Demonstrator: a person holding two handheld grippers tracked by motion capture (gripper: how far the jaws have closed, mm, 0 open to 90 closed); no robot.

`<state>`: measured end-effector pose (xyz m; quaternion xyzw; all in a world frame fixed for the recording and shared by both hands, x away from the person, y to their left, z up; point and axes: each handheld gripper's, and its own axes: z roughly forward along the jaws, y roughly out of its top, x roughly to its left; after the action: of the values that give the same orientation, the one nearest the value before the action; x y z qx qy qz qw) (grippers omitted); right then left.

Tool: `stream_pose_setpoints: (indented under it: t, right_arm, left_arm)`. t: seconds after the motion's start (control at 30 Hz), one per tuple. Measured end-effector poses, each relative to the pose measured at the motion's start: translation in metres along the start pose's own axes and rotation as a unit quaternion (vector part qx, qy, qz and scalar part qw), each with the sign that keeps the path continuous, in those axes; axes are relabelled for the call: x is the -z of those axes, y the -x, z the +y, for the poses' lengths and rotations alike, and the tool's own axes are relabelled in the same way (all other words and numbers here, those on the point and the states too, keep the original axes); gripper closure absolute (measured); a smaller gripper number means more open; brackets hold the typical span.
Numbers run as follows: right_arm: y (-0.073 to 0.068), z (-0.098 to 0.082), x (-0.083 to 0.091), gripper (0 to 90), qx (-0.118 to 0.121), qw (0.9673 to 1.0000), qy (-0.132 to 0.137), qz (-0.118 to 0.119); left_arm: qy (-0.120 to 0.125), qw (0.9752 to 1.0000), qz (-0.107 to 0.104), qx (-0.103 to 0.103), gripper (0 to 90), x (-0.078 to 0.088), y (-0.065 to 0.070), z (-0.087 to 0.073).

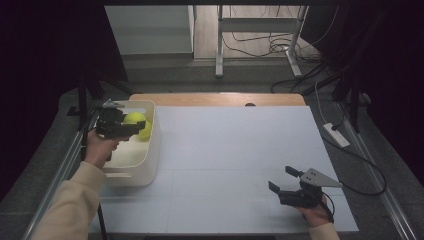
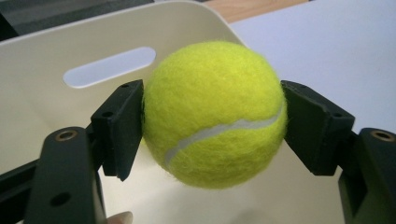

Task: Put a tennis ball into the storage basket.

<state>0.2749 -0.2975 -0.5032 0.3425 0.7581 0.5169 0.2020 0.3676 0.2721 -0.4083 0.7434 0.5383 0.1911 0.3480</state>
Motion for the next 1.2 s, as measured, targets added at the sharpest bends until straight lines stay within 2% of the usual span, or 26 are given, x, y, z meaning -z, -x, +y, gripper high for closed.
stream_pose_setpoints:
  t: [0.17,0.43,0.53,0.57,0.6,0.63,0.7,0.87,1.2]
  right_arm:
    - [-0.001,0.000,-0.001,12.5,0.001,1.0000,0.001,-0.001]
    - [-0.001,0.000,-0.001,12.5,0.001,1.0000,0.001,0.000]
    - [-0.001,0.000,-0.001,12.5,0.001,1.0000,0.001,0.000]
    - [-0.001,0.000,-0.001,12.5,0.001,1.0000,0.001,0.000]
    - [-0.001,0.000,-0.001,12.5,0.001,1.0000,0.001,-0.001]
    - [-0.001,0.000,-0.001,12.5,0.001,1.0000,0.001,-0.001]
    - [-0.001,0.000,-0.001,12.5,0.001,1.0000,0.001,-0.001]
    - [-0.001,0.000,-0.001,12.5,0.001,1.0000,0.001,-0.001]
    - [-0.001,0.001,-0.001,12.5,0.003,1.0000,0.000,0.001]
  left_arm:
    - [-0.006,1.0000,0.000,0.000,26.8,-0.001,-0.001,-0.001]
    - [-0.001,1.0000,0.003,0.006,26.6,0.002,-0.002,0.000]
    - [0.001,0.9999,0.010,0.012,25.9,0.002,-0.003,0.000]
    - [0.001,0.9999,0.010,0.012,24.1,0.002,-0.003,0.000]
    - [0.009,0.9997,0.013,0.018,17.2,0.003,-0.003,0.000]
    - [0.014,0.9995,0.011,0.026,17.2,0.005,-0.004,0.001]
    - [0.023,0.9989,-0.004,0.040,11.7,0.008,-0.004,0.003]
    - [0.037,0.9983,-0.027,0.036,6.8,0.014,-0.003,0.003]
    - [0.059,0.9966,-0.048,0.032,6.0,0.019,0.002,0.001]
